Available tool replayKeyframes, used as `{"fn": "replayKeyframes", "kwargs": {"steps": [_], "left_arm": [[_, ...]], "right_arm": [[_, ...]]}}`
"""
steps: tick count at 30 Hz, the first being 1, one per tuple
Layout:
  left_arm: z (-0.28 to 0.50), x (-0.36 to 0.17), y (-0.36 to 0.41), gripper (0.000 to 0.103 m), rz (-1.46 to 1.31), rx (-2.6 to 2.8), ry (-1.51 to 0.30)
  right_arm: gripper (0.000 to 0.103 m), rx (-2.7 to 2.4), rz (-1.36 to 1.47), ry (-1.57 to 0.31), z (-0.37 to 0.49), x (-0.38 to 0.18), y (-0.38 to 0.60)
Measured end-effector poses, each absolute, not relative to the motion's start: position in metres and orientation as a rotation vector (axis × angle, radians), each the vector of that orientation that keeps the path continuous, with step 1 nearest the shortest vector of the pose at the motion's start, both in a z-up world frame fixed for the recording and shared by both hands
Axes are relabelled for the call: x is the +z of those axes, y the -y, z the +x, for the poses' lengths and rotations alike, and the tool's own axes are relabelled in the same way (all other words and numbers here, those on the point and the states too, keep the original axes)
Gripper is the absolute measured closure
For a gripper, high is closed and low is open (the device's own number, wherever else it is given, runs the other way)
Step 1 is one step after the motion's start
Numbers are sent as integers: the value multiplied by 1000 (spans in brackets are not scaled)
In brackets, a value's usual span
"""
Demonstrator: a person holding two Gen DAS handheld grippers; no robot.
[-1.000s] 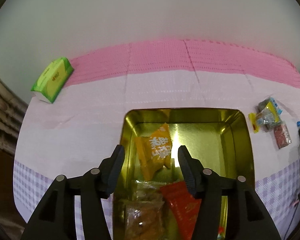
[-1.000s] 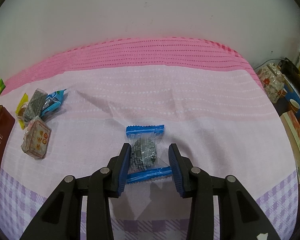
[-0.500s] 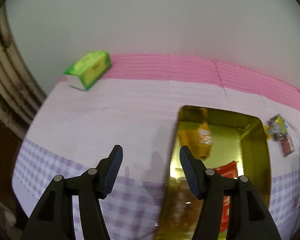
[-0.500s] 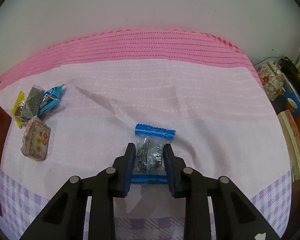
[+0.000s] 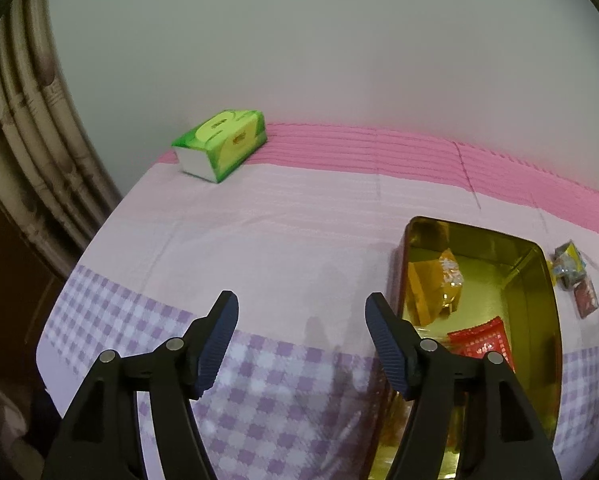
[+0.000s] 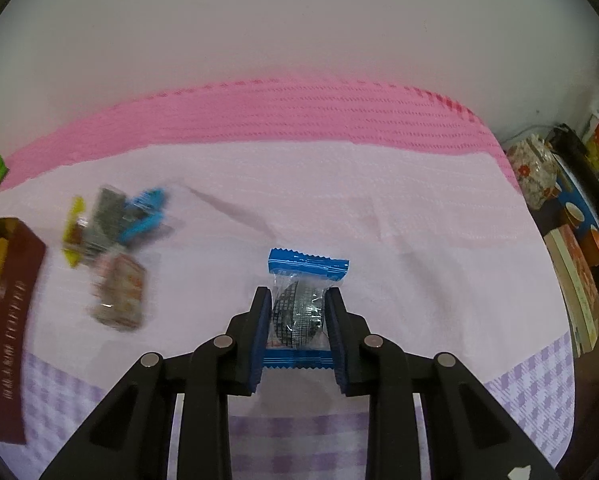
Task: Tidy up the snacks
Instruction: 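Carry the blue-ended candy over the tin tray with the right gripper, then lower the blue candy into the tray and open the right gripper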
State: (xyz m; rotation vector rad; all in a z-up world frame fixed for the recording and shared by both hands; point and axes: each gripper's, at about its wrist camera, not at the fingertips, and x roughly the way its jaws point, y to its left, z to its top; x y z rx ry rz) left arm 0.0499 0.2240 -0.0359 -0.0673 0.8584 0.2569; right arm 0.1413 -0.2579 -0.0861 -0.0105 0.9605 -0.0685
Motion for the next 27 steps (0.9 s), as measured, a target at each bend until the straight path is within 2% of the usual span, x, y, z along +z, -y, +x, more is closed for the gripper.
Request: {"fn": "replayKeyframes", "kwargs": {"steps": [12, 27], "left_arm": [[35, -41, -263, 36, -144, 364, -875], [36, -45, -286, 36, -190, 433, -903]], "right_arm": [[78, 242, -40, -877, 145, -40, 115], [78, 382, -168, -941, 154, -73, -1]]}}
